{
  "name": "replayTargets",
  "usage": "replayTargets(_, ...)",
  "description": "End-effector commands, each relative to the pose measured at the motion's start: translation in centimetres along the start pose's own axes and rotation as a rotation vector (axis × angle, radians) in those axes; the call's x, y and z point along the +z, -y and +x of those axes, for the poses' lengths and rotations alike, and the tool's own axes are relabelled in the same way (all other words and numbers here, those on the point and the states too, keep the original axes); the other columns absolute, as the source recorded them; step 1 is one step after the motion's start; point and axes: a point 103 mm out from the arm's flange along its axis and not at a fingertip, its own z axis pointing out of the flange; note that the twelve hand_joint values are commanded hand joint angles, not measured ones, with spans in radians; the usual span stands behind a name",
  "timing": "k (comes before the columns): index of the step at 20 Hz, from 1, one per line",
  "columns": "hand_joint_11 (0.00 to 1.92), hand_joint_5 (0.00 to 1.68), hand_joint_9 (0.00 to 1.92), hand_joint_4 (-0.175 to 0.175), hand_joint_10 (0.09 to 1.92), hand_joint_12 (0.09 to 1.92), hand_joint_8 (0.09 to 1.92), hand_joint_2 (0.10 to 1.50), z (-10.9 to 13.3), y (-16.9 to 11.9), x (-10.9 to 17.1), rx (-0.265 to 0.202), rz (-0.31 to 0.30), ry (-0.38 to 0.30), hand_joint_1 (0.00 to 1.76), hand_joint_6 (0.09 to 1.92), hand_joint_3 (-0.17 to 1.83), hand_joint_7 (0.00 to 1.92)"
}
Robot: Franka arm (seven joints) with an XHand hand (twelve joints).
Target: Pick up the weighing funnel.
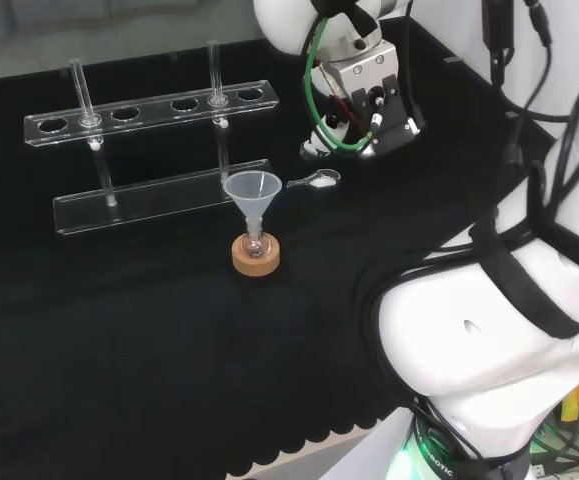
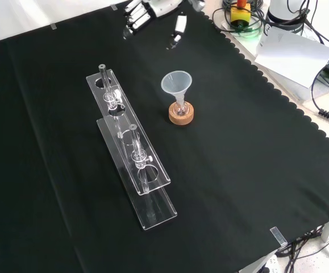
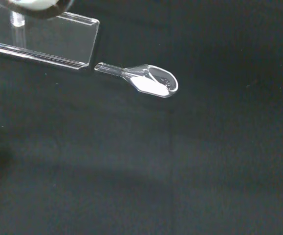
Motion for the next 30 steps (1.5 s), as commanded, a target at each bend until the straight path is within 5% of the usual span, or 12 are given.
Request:
replayTargets(1,0.29,0.46,0.54,-0.081,0.65,1.35,0.70,0.66,-3.2,-4.7,2.1,-0.001,0.009,-0.050,0.77,0.09,0.50,0.28)
replayTargets(16,0.35,0.55,0.62,-0.071,0.61,1.33,0.70,0.66,-4.3,-11.1,7.9,-0.035,0.081,-0.121,0.80,0.09,0.53,0.37)
replayTargets(30,0.36,0.60,0.63,-0.065,0.61,1.32,0.70,0.66,-4.1,-13.9,11.4,-0.057,0.135,-0.156,0.81,0.09,0.54,0.39)
